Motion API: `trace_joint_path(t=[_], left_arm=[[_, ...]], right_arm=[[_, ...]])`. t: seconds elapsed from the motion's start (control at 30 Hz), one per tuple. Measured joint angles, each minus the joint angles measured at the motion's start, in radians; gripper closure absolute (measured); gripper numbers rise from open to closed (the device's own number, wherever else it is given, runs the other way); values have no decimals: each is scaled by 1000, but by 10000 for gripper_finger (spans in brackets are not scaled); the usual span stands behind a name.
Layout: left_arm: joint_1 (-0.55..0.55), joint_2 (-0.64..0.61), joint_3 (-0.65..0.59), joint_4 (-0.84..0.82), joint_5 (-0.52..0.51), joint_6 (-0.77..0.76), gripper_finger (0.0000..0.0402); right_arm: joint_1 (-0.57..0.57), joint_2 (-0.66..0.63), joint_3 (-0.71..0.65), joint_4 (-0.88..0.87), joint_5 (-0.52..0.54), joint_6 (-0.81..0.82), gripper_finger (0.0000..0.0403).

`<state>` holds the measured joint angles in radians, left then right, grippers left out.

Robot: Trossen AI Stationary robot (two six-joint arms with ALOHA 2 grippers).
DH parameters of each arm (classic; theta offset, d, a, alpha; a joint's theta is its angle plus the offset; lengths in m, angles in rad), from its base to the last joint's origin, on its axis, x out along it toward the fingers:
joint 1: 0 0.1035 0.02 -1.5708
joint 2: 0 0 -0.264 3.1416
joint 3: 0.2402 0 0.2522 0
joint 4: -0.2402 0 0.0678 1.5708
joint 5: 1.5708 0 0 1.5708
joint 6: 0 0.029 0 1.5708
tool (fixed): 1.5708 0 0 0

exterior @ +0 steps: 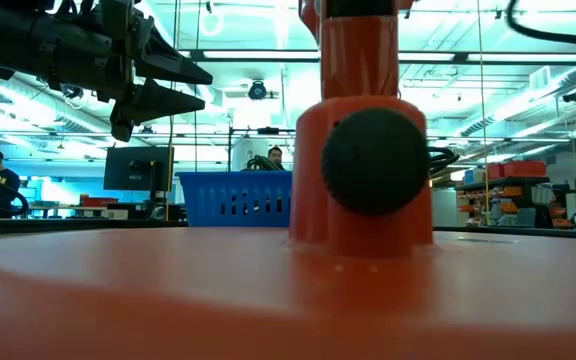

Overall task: Pick & Place USB Port
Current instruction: Put the large green USB cable into the red bin

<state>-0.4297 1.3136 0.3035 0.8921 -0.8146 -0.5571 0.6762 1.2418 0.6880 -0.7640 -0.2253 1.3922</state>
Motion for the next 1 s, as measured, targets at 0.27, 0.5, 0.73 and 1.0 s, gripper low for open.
trace_joint_path(t=[0.27,0.5,0.73,1.0], left_arm=[[0,0,0,0,35,-35,211],[-18,0,0,1,95,-87,211],[-64,0,0,27,73,-87,211],[-84,0,0,31,18,-86,211]], right_arm=[[74,0,0,-24,102,229,287],[107,0,0,-143,94,336,286],[108,0,-78,4,131,377,261],[115,0,-145,64,-19,407,209]])
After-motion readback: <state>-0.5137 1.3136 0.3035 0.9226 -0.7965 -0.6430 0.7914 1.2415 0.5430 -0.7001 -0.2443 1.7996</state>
